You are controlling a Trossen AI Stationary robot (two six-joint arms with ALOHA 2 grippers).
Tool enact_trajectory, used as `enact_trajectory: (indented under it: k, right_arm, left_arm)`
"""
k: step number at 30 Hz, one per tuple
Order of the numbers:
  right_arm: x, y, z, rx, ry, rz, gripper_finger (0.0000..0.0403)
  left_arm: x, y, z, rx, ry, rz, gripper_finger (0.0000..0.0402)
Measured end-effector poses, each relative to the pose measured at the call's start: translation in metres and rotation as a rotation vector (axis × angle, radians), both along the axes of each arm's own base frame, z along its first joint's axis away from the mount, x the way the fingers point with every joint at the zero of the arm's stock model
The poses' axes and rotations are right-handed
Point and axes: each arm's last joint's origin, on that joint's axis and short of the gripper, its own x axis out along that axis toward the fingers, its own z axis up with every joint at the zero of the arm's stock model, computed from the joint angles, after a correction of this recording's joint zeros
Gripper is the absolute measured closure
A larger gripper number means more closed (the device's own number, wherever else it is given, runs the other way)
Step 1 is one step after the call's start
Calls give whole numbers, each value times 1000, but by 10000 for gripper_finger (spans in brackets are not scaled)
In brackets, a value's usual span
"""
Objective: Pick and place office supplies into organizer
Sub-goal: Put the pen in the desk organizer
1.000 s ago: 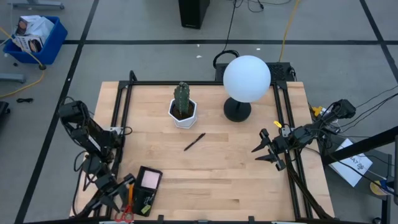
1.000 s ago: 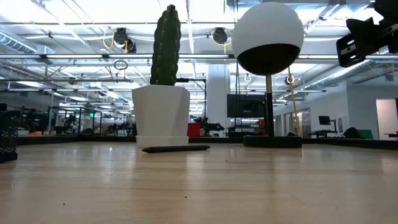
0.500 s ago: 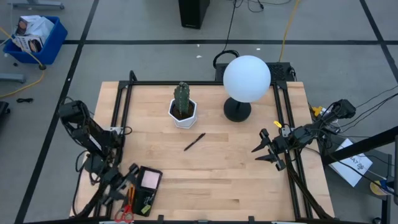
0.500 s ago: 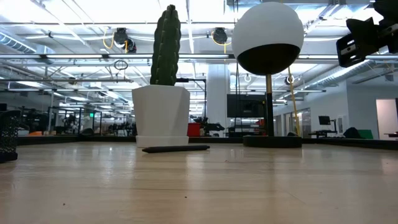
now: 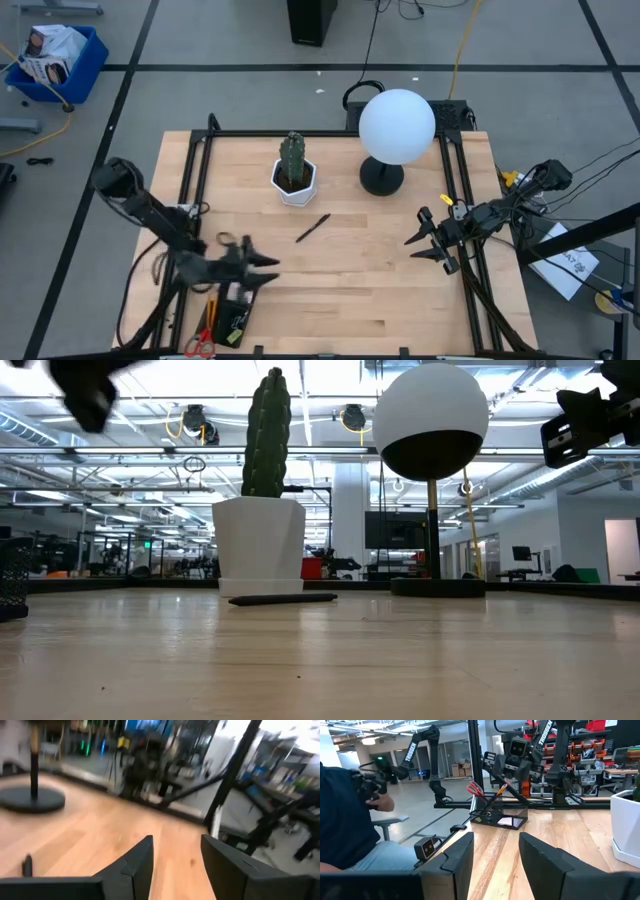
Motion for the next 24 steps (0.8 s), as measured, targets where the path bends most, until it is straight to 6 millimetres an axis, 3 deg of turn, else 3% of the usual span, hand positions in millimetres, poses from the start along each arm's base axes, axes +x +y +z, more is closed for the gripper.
enact_trajectory:
  k: [6,11,17,24]
  right_arm:
    - [0,0,0,0,0,0,250]
    - [0,0,0,0,0,0,250]
    - [0,0,0,0,0,0,250]
    - [0,0,0,0,0,0,250]
  left_arm:
    - [59,31,16,-56,316,63,243]
    - [87,71,36,-101,474,150,252]
    - [107,109,23,-169,614,156,249]
    - [138,129,6,-211,699,101,217]
